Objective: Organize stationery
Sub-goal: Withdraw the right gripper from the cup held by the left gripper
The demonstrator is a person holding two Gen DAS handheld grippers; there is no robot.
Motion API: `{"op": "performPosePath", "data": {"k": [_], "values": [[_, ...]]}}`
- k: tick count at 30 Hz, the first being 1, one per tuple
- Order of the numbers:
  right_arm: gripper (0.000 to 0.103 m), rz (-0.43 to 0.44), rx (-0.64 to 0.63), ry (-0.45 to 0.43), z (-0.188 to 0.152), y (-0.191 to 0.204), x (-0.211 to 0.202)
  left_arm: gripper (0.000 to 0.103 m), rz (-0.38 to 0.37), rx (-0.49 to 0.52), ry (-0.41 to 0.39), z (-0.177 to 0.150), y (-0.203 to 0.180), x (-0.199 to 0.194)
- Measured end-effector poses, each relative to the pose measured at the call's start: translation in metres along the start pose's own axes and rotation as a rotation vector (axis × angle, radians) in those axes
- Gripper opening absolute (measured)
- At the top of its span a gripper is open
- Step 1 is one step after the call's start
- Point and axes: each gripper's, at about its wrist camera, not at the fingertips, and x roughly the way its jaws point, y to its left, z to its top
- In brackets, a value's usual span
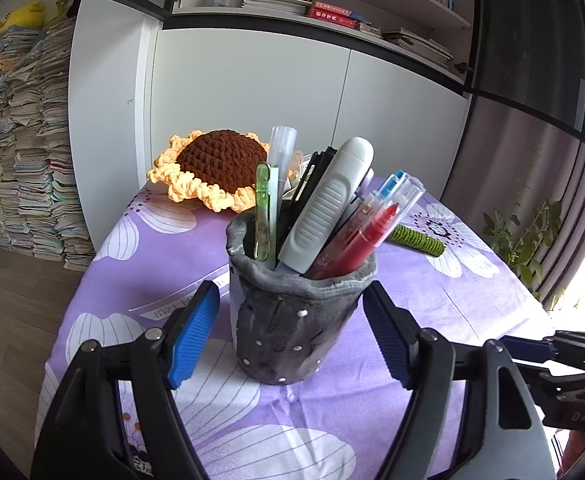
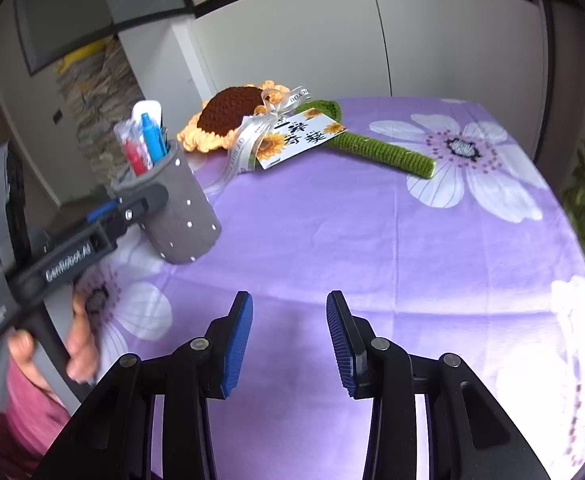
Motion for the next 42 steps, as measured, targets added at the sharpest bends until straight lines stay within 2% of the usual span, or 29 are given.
{"op": "performPosePath", "data": {"k": [3,6,11,16,21,28,37,40,41,42], "values": [[0.039,-0.051,-0.067,-0.028,0.001,0.008,-0.012,0.08,0.033,0.011,-0.004,0.0,-0.003,0.0],[0.04,-0.058,-0.1,-0.06,0.002,0.008,-0.021,0.081,0.06,0.018,0.0,0.0,-0.005,0.001],[0.046,-0.053,-0.093,-0.071,0.002,0.001,-0.025,0.083,0.081,0.014,0.017,0.005,-0.004,0.004],[0.046,-0.041,-0.069,-0.069,0.007,-0.012,-0.028,0.084,0.119,0.023,0.013,0.01,-0.008,0.006],[0.046,-0.043,-0.057,-0.089,0.016,-0.025,-0.035,0.086,0.17,0.074,0.005,0.014,-0.017,0.009],[0.046,-0.03,-0.016,-0.091,0.025,-0.038,-0.032,0.086,0.172,0.098,0.016,0.021,-0.019,0.018],[0.046,-0.015,-0.06,-0.115,0.037,-0.02,-0.029,0.088,0.14,0.075,0.023,0.026,-0.02,0.025],[0.046,-0.021,-0.084,-0.112,0.038,-0.016,-0.027,0.086,0.135,0.07,0.019,0.027,-0.021,0.026],[0.046,-0.021,-0.087,-0.11,0.039,-0.015,-0.026,0.083,0.13,0.069,0.017,0.028,-0.021,0.026],[0.046,-0.019,-0.086,-0.111,0.039,-0.015,-0.026,0.077,0.126,0.07,0.018,0.029,-0.021,0.027]]}}
